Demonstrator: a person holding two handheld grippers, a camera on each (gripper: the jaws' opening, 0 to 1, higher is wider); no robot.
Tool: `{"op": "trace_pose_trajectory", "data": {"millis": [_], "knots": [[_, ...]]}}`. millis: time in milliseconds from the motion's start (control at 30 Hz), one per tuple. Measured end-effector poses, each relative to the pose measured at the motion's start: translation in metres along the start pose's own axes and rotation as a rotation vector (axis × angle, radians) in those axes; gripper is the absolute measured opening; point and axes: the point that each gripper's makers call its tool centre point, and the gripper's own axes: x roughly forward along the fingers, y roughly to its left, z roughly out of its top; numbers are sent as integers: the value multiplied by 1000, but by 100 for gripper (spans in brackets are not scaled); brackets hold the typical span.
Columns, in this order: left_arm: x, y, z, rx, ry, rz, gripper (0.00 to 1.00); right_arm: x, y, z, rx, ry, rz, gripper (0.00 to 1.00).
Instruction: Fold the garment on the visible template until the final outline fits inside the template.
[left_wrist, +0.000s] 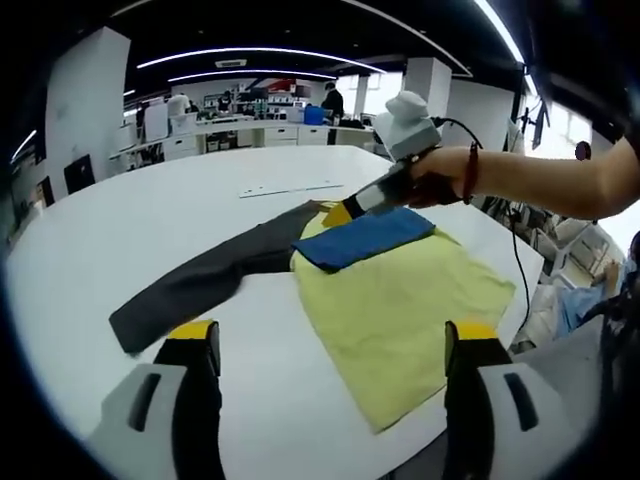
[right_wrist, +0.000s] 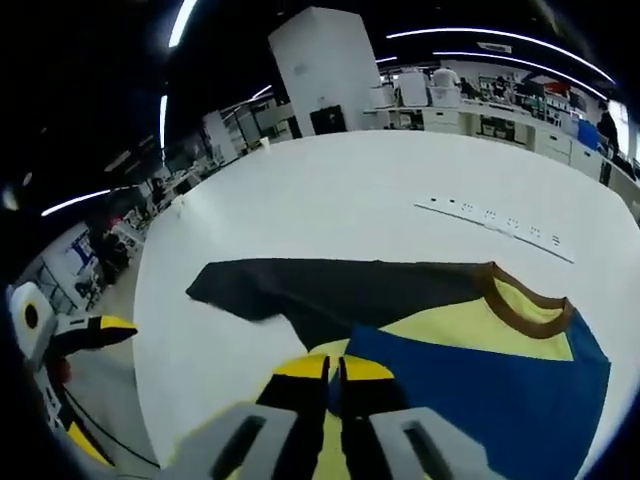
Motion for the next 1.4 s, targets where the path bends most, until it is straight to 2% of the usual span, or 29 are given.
{"op": "trace_pose_trajectory", "data": {"millis": [67,200,467,533,700,867,1100,1233,1400], "knots": [[0,0,0,1,1,1,92,-3,-4,0,-13,-4,-16,7],[1,1,1,2,0,6,94,-12,-23,-3,-34,-7,-86,31],[1,4,5,17,-5,20,99,-37,-63,-15,-25,-12,-201,58],[1,6,6,25,-3,25,99,-43,-71,-17,-33,-18,-219,62],[1,8,6,32,1,30,99,-60,-91,-27,-8,-15,-254,65],[1,9,5,37,5,31,99,-79,-111,-37,21,-18,-288,65],[3,9,3,39,18,27,99,-103,-141,-58,79,-18,-350,59],[4,8,6,46,16,22,99,-114,-153,-72,63,0,-370,58],[6,8,8,43,11,23,99,-127,-167,-95,61,27,-383,52]]}}
